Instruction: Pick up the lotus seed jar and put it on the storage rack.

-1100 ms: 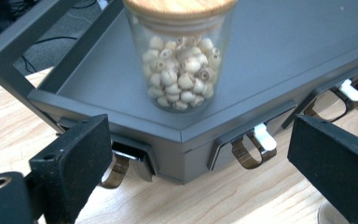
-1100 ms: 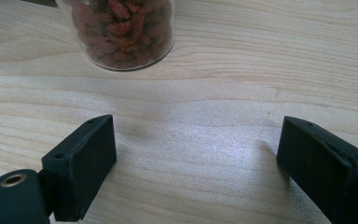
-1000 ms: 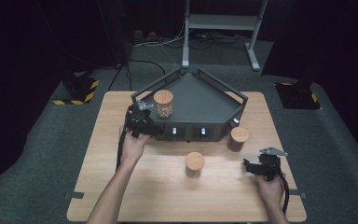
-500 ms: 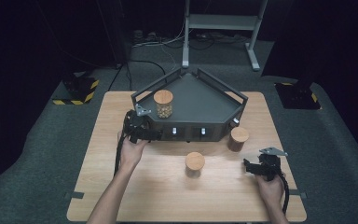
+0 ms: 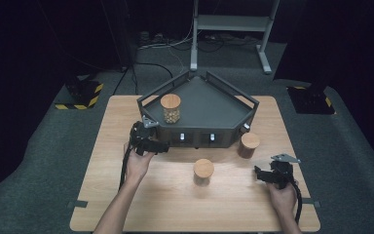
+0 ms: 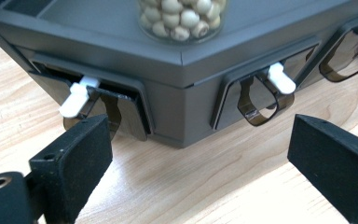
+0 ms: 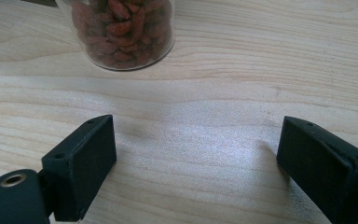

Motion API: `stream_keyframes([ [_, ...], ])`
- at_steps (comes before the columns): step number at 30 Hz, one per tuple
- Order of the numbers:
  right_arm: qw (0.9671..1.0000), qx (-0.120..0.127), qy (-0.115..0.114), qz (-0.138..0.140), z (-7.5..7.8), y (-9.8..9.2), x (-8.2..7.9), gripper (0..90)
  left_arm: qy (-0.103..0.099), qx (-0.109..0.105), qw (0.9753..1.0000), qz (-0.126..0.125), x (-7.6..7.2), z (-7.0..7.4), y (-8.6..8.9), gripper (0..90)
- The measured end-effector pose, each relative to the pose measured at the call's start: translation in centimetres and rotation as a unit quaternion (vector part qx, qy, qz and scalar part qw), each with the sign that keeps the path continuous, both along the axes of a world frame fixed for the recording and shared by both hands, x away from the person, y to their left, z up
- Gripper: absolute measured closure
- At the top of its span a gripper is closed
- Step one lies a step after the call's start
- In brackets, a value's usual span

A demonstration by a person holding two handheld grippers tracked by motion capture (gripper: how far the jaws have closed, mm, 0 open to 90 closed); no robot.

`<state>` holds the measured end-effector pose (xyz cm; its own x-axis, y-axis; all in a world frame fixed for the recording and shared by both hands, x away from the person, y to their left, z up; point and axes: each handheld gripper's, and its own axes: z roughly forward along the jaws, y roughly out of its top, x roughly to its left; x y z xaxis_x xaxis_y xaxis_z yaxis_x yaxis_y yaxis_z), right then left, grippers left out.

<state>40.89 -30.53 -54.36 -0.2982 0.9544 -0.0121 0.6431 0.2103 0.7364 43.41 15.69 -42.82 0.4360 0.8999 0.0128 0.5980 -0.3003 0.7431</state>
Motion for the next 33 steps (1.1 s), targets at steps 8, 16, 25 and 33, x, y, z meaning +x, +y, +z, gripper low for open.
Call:
stream_keyframes([
  [8,1.0,0.0,0.0,0.0,0.0,0.0,0.0,11.6,0.006,0.003,1.0,-0.001,-0.2,-1.1,0.0,6.6],
  [16,1.0,0.0,0.0,0.0,0.0,0.0,0.0,11.6,0.01,0.005,0.9999,-0.001,-0.3,-1.9,-0.2,6.5],
  [25,1.0,0.0,0.0,0.0,0.0,0.0,0.0,11.6,0.016,0.0,0.9998,0.008,-0.4,-3.2,0.0,6.5],
  [33,1.0,0.0,0.0,-0.001,0.0,0.0,0.0,11.6,0.018,0.006,0.9997,0.014,-0.5,-4.4,-0.2,6.5],
])
